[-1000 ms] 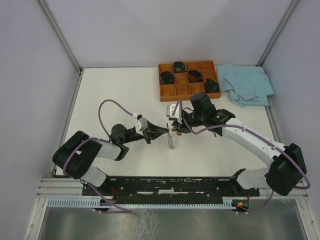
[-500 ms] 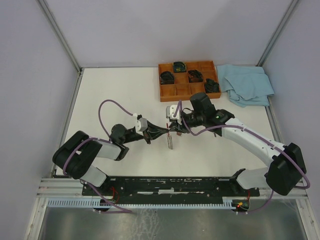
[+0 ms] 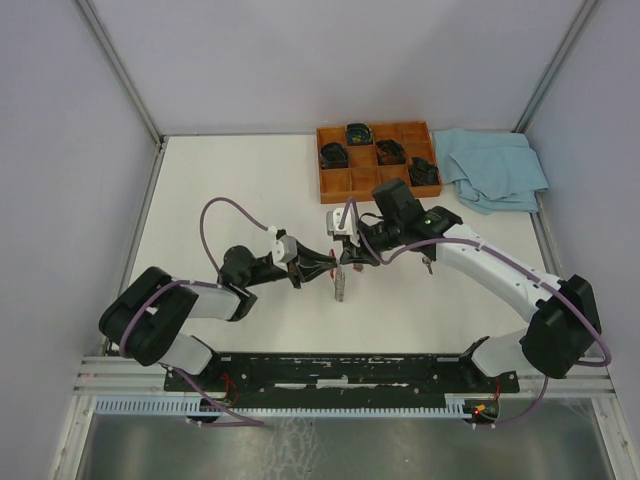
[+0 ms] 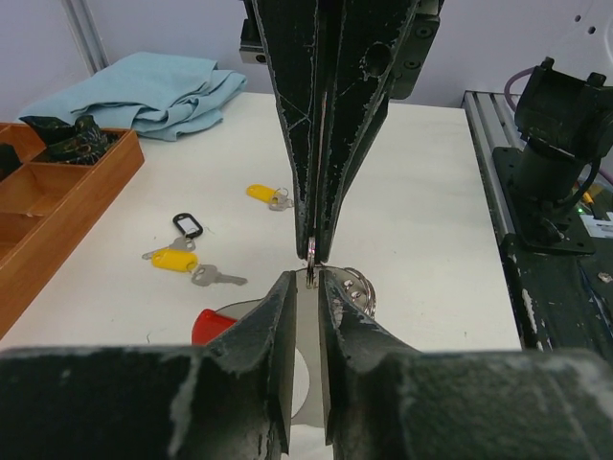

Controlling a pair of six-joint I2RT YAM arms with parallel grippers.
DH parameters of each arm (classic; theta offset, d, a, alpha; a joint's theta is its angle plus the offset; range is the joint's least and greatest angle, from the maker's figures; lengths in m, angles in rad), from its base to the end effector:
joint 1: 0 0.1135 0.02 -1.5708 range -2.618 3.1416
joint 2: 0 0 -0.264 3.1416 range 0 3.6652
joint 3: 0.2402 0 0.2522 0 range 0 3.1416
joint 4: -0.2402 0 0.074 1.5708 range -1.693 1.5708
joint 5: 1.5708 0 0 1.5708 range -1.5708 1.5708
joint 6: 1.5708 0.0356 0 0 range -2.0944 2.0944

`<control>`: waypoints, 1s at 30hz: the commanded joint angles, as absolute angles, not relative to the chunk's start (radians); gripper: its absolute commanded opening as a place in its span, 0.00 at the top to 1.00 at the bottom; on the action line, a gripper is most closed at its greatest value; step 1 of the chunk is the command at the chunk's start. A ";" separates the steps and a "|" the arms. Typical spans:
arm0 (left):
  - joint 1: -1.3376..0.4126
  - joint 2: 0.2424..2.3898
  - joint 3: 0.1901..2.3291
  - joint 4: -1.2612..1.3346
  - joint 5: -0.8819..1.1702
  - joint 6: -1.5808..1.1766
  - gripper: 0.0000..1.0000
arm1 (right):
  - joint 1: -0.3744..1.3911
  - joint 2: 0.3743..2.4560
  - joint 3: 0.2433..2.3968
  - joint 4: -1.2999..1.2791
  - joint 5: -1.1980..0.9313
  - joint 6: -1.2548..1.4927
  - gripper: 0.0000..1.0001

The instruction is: Put the keys on the keyring

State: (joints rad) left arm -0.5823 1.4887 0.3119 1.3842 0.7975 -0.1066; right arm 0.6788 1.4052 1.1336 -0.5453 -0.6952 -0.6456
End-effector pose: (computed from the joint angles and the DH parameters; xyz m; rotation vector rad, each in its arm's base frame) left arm 0.1902 -0.1558 0.1938 1.0002 1.1478 -1.0981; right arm 0.2176 0.2048 0.2921 -1.6558 1.5932 0.8389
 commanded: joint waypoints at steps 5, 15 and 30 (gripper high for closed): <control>-0.586 1.431 0.354 1.301 0.833 -0.024 0.74 | 0.722 1.440 1.259 -0.691 -0.624 -0.701 0.99; -0.586 1.419 0.368 1.254 0.851 -0.016 0.76 | 0.762 1.480 1.327 -0.766 -0.547 -0.724 0.99; -0.588 1.384 0.374 1.185 0.847 0.016 0.84 | 0.799 1.523 1.380 -0.827 -0.476 -0.736 0.99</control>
State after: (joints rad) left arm -0.5846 1.4155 0.3439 1.1828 0.8413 -0.0364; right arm 0.7883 1.5227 1.3228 -0.8181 -0.4881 -0.7223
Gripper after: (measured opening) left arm 0.193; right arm 0.016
